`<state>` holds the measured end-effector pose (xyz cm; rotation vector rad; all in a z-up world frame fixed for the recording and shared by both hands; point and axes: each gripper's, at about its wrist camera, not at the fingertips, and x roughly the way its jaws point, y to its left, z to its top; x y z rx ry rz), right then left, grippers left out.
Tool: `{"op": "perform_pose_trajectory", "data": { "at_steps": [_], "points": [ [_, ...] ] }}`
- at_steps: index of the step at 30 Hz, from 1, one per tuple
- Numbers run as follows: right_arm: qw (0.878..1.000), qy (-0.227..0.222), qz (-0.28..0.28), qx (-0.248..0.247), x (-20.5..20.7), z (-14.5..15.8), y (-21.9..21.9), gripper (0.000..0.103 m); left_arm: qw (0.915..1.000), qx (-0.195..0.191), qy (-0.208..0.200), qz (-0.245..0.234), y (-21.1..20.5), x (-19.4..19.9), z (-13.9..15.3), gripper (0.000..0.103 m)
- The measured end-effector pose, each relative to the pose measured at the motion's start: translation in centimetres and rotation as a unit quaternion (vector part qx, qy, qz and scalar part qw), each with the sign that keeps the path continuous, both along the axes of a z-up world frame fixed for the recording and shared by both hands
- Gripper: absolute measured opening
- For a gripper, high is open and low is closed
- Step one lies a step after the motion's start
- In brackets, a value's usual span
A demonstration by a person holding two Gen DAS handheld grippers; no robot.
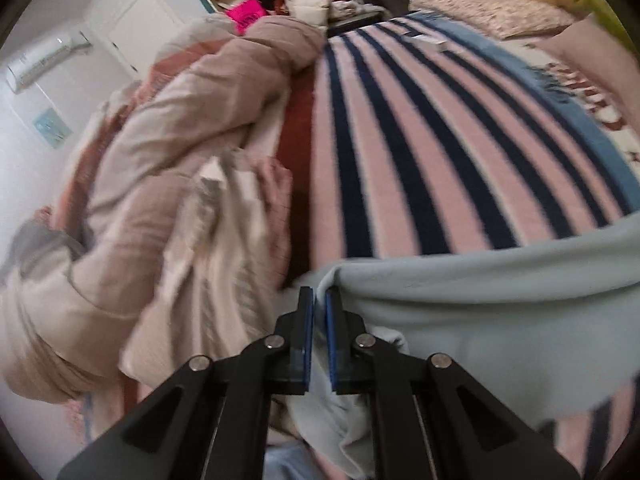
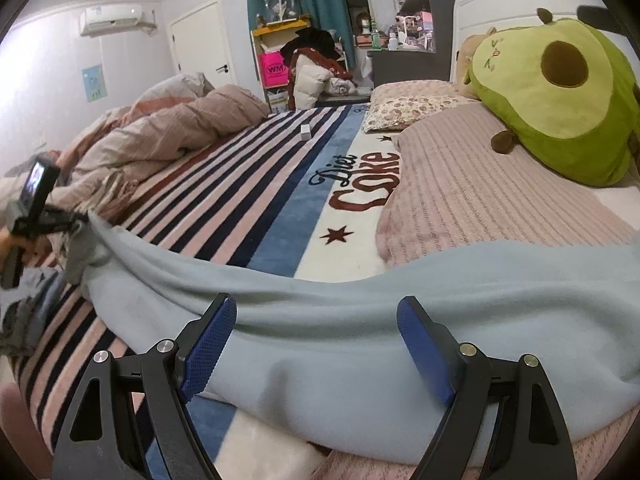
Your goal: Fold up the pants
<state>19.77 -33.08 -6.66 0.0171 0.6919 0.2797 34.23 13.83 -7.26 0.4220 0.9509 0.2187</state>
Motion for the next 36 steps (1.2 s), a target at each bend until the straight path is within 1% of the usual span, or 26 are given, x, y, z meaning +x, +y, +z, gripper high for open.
{"op": "perform_pose_trajectory", "data": {
  "at_steps": [1, 2, 3, 4, 5, 6, 8, 9, 13, 14, 15, 16, 17, 18, 19, 20, 21, 23, 25, 26, 28, 30, 31, 33, 35, 36],
  "points": [
    [1.000, 0.002, 0.003, -0.002, 0.1, -0.1, 0.2, 0.080, 0.9999, 0.008, 0.000, 0.009, 0.5, 0.7, -0.3, 0.008],
    [1.000, 0.004, 0.005, -0.004, 0.3, -0.2, 0.4, 0.080, 0.9998, 0.009, 0.001, 0.019, 1.1, 1.3, -0.5, 0.011],
    [1.000, 0.008, 0.009, -0.006, 0.5, -0.4, 0.8, 0.080, 0.9995, 0.007, 0.001, 0.030, 1.7, 1.7, -0.6, 0.030],
    [1.000, 0.010, 0.011, -0.008, 0.6, -0.5, 0.9, 0.080, 0.9992, 0.009, -0.003, 0.038, 2.0, 2.0, -0.6, 0.057],
    [1.000, 0.013, 0.014, -0.013, 0.6, -0.7, 1.3, 0.080, 0.9986, 0.016, -0.015, 0.047, 2.4, 2.0, -0.5, 0.066],
    [1.000, 0.015, 0.017, -0.017, 0.7, -0.9, 1.6, 0.080, 0.9982, 0.018, -0.027, 0.050, 2.6, 1.9, -0.3, 0.072],
    [0.999, 0.020, 0.020, -0.022, 0.8, -1.2, 1.9, 0.080, 0.9987, -0.007, -0.027, 0.042, 3.1, 1.4, 0.1, 0.072],
    [0.999, 0.022, 0.020, -0.024, 0.8, -1.3, 1.9, 0.080, 0.9986, -0.013, -0.027, 0.044, 3.1, 1.2, 0.3, 0.072],
    [0.999, 0.021, 0.017, -0.021, 0.7, -1.3, 1.8, 0.080, 0.9987, 0.014, -0.037, 0.033, 2.4, 0.1, 0.9, 0.072],
    [0.999, 0.021, 0.018, -0.016, 0.6, -1.1, 1.8, 0.080, 0.9986, 0.016, -0.039, 0.031, 2.5, 0.1, 1.1, 0.072],
    [1.000, 0.020, 0.019, -0.010, 0.5, -1.0, 1.7, 0.080, 0.9987, 0.009, -0.036, 0.036, 2.8, 0.4, 1.4, 0.072],
    [1.000, 0.020, 0.021, -0.006, 0.4, -0.9, 1.7, 0.080, 0.9987, -0.003, -0.031, 0.041, 3.2, 0.5, 1.6, 0.073],
    [1.000, 0.020, 0.024, -0.004, 0.3, -0.8, 1.7, 0.080, 0.9985, -0.034, -0.017, 0.040, 3.7, 1.1, 1.8, 0.074],
    [1.000, 0.019, 0.024, -0.003, 0.2, -0.7, 1.7, 0.080, 0.9966, -0.078, 0.010, 0.023, 4.1, 1.5, 1.9, 0.076],
    [1.000, 0.019, 0.025, -0.003, 0.1, -0.6, 1.7, 0.080, 0.9936, -0.110, 0.026, 0.010, 4.2, 1.5, 2.0, 0.076],
    [0.999, 0.019, 0.025, -0.003, 0.1, -0.6, 1.7, 0.080, 0.9920, -0.124, 0.024, 0.012, 4.4, 1.4, 2.4, 0.076],
    [0.999, 0.021, 0.024, -0.003, 0.0, -0.6, 1.6, 0.080, 0.9939, -0.106, 0.019, 0.022, 4.4, 1.3, 2.7, 0.076],
    [1.000, 0.022, 0.022, -0.002, -0.2, -0.6, 1.5, 0.080, 0.9963, -0.084, 0.018, 0.007, 3.8, 0.8, 3.0, 0.076],
    [1.000, 0.020, 0.021, -0.004, -0.6, -0.5, 1.4, 0.080, 0.9970, -0.075, 0.010, 0.013, 3.5, 0.2, 3.3, 0.076],
    [1.000, 0.019, 0.021, -0.006, -0.7, -0.5, 1.4, 0.080, 0.9969, -0.077, 0.007, 0.015, 3.4, -0.1, 3.3, 0.076],
    [1.000, 0.019, 0.020, -0.009, -0.8, -0.6, 1.4, 0.080, 0.9946, -0.103, 0.001, 0.011, 3.2, -0.8, 3.5, 0.076],
    [1.000, 0.021, 0.016, -0.006, -1.0, -0.7, 1.2, 0.080, 0.9908, -0.135, 0.001, -0.005, 2.3, -1.7, 3.4, 0.076],
    [1.000, 0.022, 0.015, -0.003, -0.9, -0.7, 0.9, 0.080, 0.9881, -0.153, 0.005, -0.019, 1.7, -2.3, 3.1, 0.076],
    [1.000, 0.019, 0.010, 0.001, -1.3, -0.7, 0.4, 0.080, 0.9856, -0.163, 0.023, -0.040, 0.5, -2.9, 1.9, 0.076],
    [1.000, 0.016, 0.007, 0.003, -1.6, -0.5, 0.3, 0.080, 0.9883, -0.136, 0.043, -0.053, -1.0, -3.0, -0.1, 0.076],
    [1.000, 0.016, 0.008, 0.006, -1.8, -0.4, 0.2, 0.080, 0.9906, -0.115, 0.052, -0.052, -1.5, -2.9, -1.3, 0.076]
  ]
}}
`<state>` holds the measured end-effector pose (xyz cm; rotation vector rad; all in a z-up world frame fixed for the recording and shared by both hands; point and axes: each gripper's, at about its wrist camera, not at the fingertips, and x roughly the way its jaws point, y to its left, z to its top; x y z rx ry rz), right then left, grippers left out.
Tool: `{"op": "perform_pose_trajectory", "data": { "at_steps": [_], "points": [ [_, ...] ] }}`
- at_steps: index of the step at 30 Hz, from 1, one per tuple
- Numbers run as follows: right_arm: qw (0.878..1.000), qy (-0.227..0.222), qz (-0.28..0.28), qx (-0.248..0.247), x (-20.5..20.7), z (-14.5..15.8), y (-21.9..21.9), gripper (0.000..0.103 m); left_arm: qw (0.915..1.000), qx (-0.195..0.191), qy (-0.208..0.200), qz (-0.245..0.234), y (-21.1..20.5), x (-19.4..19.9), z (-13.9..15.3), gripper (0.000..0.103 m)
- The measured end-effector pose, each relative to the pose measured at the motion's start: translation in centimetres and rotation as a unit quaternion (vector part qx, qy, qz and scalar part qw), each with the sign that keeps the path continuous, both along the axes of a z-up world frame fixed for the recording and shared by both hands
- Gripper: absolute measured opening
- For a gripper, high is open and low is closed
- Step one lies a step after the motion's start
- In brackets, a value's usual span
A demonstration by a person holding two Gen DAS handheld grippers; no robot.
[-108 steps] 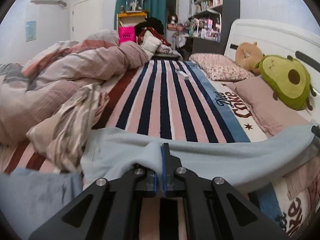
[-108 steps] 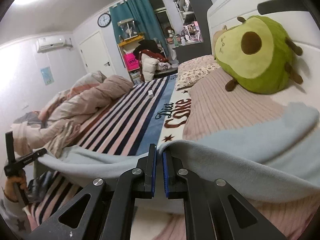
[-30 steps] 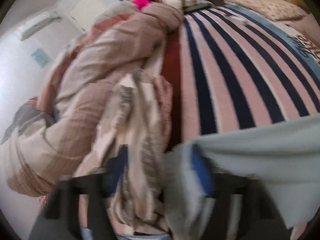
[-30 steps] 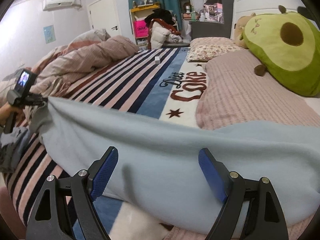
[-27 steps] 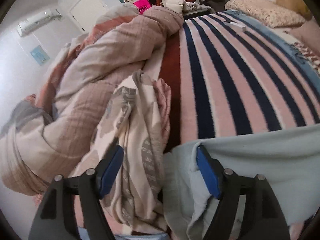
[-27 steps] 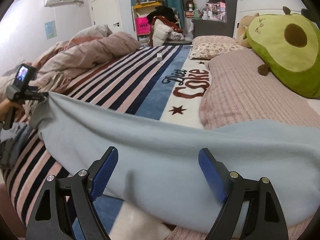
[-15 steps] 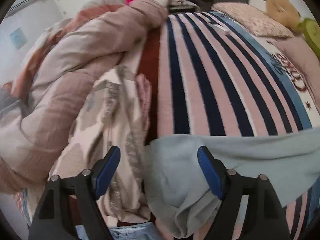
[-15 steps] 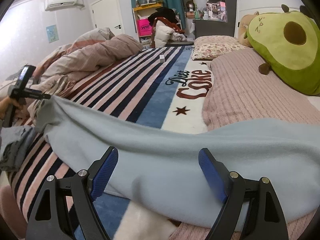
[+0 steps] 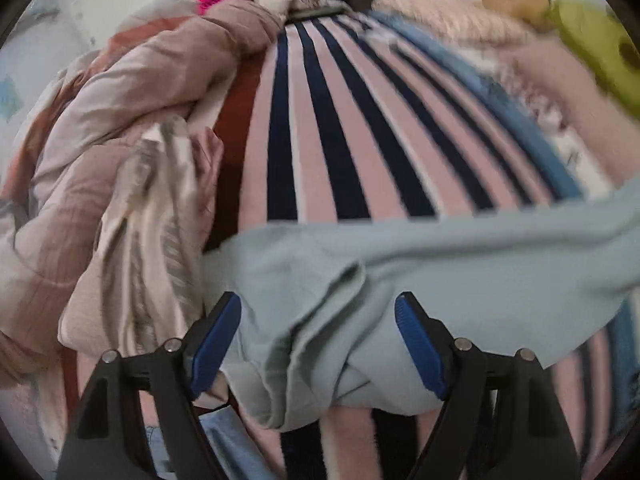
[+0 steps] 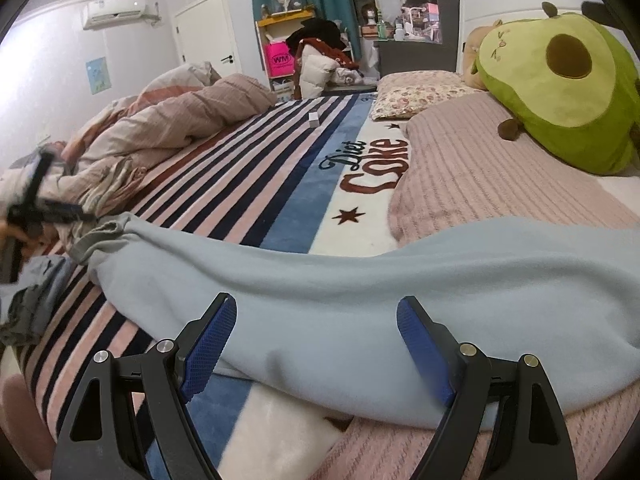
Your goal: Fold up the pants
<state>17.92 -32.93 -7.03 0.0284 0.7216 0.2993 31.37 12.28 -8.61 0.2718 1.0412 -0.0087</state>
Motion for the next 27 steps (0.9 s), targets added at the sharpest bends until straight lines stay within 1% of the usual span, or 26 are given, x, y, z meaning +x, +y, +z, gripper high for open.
{"op": "perform_pose_trajectory", "data": {
  "at_steps": [2, 4, 6, 9, 10, 11, 12, 14, 16, 18, 22, 24, 27],
  "points": [
    [1.000, 0.001, 0.002, 0.002, -0.2, 0.0, 0.0, 0.080, 0.9997, 0.022, 0.012, 0.003, -0.3, 0.4, -1.7, 0.076],
    [1.000, 0.002, 0.002, -0.001, -0.4, 0.0, 0.0, 0.080, 0.9986, 0.052, 0.005, 0.012, -0.1, 1.2, -2.7, 0.069],
    [1.000, 0.003, 0.000, -0.003, -0.4, -0.1, 0.0, 0.080, 0.9950, 0.093, -0.019, 0.031, 0.7, 1.8, -2.7, 0.067],
    [1.000, 0.003, -0.003, -0.007, -0.5, -0.3, 0.1, 0.080, 0.9840, 0.144, -0.068, 0.080, 2.8, 2.6, -1.7, 0.067],
    [1.000, 0.003, -0.004, -0.009, -0.5, -0.3, 0.2, 0.080, 0.9804, 0.156, -0.077, 0.092, 3.4, 2.7, -1.5, 0.067],
    [1.000, 0.002, -0.004, -0.010, -0.5, -0.4, 0.2, 0.080, 0.9781, 0.168, -0.076, 0.097, 4.0, 3.0, -1.7, 0.067],
    [1.000, 0.003, -0.004, -0.009, -0.4, -0.4, 0.4, 0.080, 0.9772, 0.174, -0.070, 0.100, 4.5, 3.2, -1.9, 0.067],
    [1.000, 0.004, -0.003, -0.008, -0.2, -0.4, 0.5, 0.080, 0.9757, 0.177, -0.071, 0.108, 5.2, 3.3, -2.3, 0.067],
    [1.000, 0.005, -0.002, -0.010, 0.0, -0.5, 0.7, 0.080, 0.9773, 0.164, -0.076, 0.110, 5.3, 2.8, -2.0, 0.067],
    [1.000, 0.005, -0.003, -0.013, 0.0, -0.4, 0.8, 0.080, 0.9817, 0.135, -0.084, 0.104, 4.9, 1.7, -1.4, 0.067],
    [1.000, 0.010, -0.012, -0.007, -0.2, -0.2, -0.1, 0.080, 0.9910, 0.076, -0.090, 0.064, 2.0, -0.2, 0.3, 0.068],
    [1.000, 0.005, -0.023, -0.011, -0.7, 0.3, -1.0, 0.080, 0.9951, 0.033, -0.085, 0.038, 0.0, -1.3, 1.1, 0.069],
    [0.999, -0.006, -0.038, -0.027, -1.8, 1.0, -2.2, 0.080, 0.9970, -0.011, -0.077, 0.004, -2.9, -2.5, 1.6, 0.069]
  ]
}}
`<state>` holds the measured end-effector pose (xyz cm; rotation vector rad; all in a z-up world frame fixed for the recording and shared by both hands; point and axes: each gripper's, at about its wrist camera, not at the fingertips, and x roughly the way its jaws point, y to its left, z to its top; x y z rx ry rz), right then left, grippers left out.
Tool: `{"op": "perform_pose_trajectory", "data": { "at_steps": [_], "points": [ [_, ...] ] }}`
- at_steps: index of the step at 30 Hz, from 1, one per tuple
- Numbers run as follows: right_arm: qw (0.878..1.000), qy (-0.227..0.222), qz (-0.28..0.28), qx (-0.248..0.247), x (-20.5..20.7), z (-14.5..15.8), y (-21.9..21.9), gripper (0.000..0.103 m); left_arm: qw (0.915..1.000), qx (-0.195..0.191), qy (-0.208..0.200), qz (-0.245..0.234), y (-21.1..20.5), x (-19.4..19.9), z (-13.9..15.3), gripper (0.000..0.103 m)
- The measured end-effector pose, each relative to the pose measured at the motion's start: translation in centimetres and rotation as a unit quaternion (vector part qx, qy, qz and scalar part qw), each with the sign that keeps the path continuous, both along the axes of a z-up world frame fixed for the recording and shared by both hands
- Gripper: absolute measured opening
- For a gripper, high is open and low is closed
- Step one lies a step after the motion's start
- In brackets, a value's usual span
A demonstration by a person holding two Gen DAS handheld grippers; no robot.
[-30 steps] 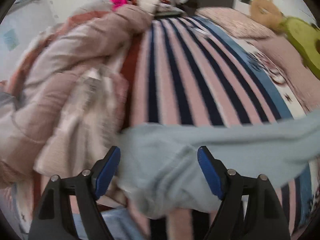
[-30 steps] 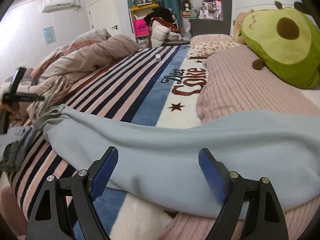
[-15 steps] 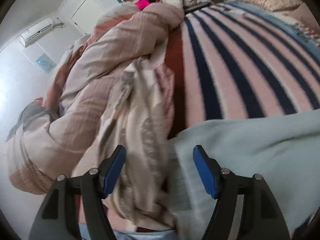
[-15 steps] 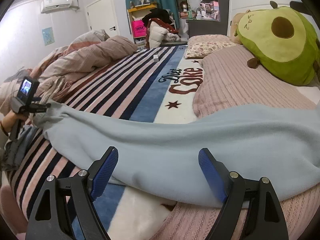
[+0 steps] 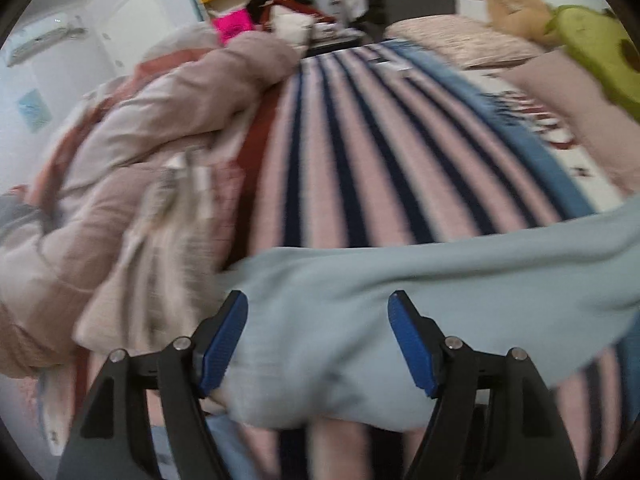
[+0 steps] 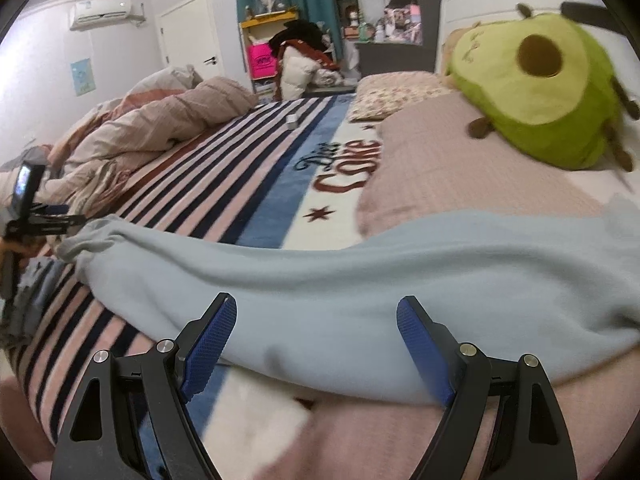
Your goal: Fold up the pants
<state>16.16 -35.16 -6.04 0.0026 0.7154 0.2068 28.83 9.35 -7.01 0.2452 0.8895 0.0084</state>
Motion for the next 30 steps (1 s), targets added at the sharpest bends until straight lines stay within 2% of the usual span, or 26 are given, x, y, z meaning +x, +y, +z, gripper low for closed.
{"op": "perform_pose_trajectory", "data": {
  "at_steps": [9, 14, 18, 23, 26, 28, 30],
  "points": [
    [0.997, -0.014, -0.074, -0.004, -4.0, 2.1, -6.7, 0.080, 0.9954, -0.057, 0.004, -0.077, -7.6, -4.1, -0.4, 0.070],
    [0.991, -0.022, -0.135, -0.001, -5.8, 2.5, -10.9, 0.080, 0.9948, -0.054, 0.014, -0.086, -8.9, -3.5, -1.3, 0.070],
    [0.983, -0.044, -0.172, -0.038, -6.7, 4.3, -13.2, 0.079, 0.9937, -0.059, 0.016, -0.094, -9.6, -3.1, -1.6, 0.070],
    [0.976, -0.077, -0.184, -0.087, -6.3, 7.5, -14.8, 0.079, 0.9923, -0.065, 0.017, -0.104, -10.8, -2.7, -1.8, 0.070],
    [0.979, -0.057, -0.158, -0.116, -4.2, 8.0, -15.8, 0.079, 0.9914, -0.068, 0.023, -0.110, -11.2, -2.5, -2.0, 0.070],
    [0.981, -0.014, -0.126, -0.144, -2.1, 7.3, -16.3, 0.078, 0.9912, -0.068, 0.024, -0.111, -11.4, -2.4, -2.1, 0.070],
    [0.983, 0.030, -0.095, -0.152, -0.3, 5.9, -16.6, 0.077, 0.9909, -0.068, 0.025, -0.113, -11.6, -2.3, -2.2, 0.070]
  ]
}}
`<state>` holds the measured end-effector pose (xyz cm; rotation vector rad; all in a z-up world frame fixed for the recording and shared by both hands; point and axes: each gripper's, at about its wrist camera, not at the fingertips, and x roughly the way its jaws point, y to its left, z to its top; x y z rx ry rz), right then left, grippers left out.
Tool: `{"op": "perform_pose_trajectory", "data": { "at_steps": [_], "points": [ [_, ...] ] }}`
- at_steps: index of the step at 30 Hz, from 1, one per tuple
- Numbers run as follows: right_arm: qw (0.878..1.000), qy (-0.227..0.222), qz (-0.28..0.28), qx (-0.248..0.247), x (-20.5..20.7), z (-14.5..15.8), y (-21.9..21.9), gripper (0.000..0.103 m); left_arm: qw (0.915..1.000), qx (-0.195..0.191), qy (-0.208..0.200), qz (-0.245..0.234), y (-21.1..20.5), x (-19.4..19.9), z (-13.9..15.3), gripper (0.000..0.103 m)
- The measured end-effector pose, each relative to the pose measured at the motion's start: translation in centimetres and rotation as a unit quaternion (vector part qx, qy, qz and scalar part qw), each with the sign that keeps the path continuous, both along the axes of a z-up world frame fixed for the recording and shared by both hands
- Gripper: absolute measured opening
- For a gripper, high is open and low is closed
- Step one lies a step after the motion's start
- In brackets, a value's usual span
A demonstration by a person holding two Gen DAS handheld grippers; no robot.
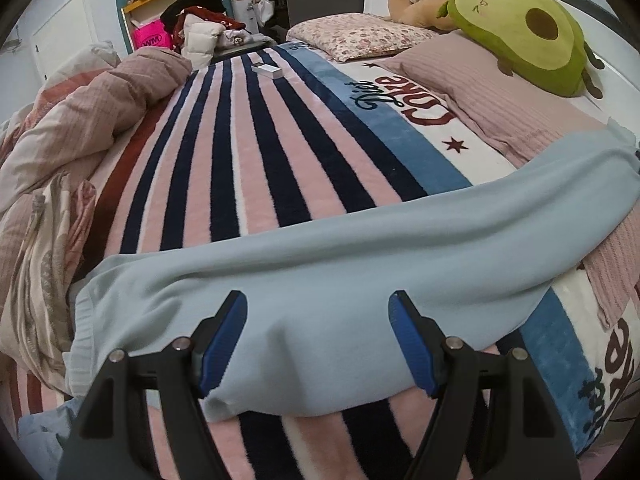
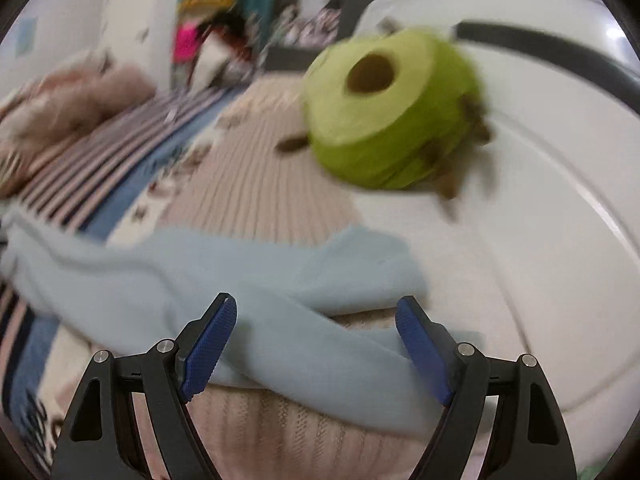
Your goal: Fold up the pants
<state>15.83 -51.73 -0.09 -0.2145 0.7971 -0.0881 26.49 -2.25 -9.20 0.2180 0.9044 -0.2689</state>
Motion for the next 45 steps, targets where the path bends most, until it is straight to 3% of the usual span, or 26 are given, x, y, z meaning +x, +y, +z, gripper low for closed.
{"op": "perform_pose_trajectory", "data": {
  "at_steps": [3, 5, 7, 11, 16, 22, 27, 33, 38, 41, 42, 43, 45],
  "points": [
    [0.999, 0.038, 0.005, 0.004, 0.8, -1.4, -0.6, 0.076, 1.0000, 0.003, 0.003, -0.003, -0.2, 0.1, -0.3, 0.070],
    [0.999, 0.039, 0.013, 0.005, 0.3, -1.4, -0.6, 0.061, 1.0000, 0.005, 0.005, -0.003, -0.2, 0.1, -0.5, 0.070],
    [0.999, 0.043, 0.019, 0.015, -0.4, -1.2, -0.6, 0.034, 1.0000, 0.003, 0.005, -0.001, -0.1, 0.0, -0.5, 0.070],
    [0.998, 0.049, 0.024, -0.014, -1.7, -1.0, 0.1, 0.006, 1.0000, -0.004, 0.005, 0.003, 0.3, -0.1, -0.4, 0.070],
    [0.999, 0.013, 0.010, -0.034, -2.2, 0.4, 1.2, 0.000, 1.0000, -0.008, 0.001, 0.006, 0.7, -0.4, -0.1, 0.070],
    [0.996, -0.053, -0.007, -0.068, -0.4, 2.8, 2.7, 0.000, 0.9999, -0.008, -0.008, 0.013, 1.6, -0.6, 0.3, 0.070],
    [0.992, -0.067, -0.015, -0.102, 3.5, 3.4, 4.0, 0.000, 0.9996, -0.005, -0.007, 0.027, 2.9, 0.0, -0.4, 0.070],
    [0.988, -0.029, -0.054, -0.141, 8.6, 0.5, 4.0, 0.001, 0.9972, -0.001, -0.001, 0.074, 6.1, 0.6, -2.0, 0.070],
    [0.986, -0.008, -0.081, -0.146, 10.5, -2.4, 2.4, 0.009, 0.9952, 0.000, 0.004, 0.098, 8.1, 0.5, -3.0, 0.070],
    [0.989, 0.000, -0.082, -0.124, 10.6, -2.9, 2.0, 0.028, 0.9956, 0.004, -0.004, 0.094, 8.2, 0.0, -2.6, 0.070],
    [0.989, -0.006, -0.085, -0.122, 10.3, -2.5, 2.2, 0.038, 0.9955, 0.001, -0.007, 0.095, 8.4, -0.3, -2.2, 0.070],
    [0.988, -0.019, -0.089, -0.124, 9.8, -2.0, 2.5, 0.047, 0.9951, -0.005, -0.010, 0.098, 8.6, -0.6, -1.7, 0.071],
    [0.987, -0.043, -0.086, -0.126, 8.5, -0.7, 3.6, 0.054, 0.9935, -0.020, -0.017, 0.111, 9.2, -1.4, -0.7, 0.082]
  ]
}}
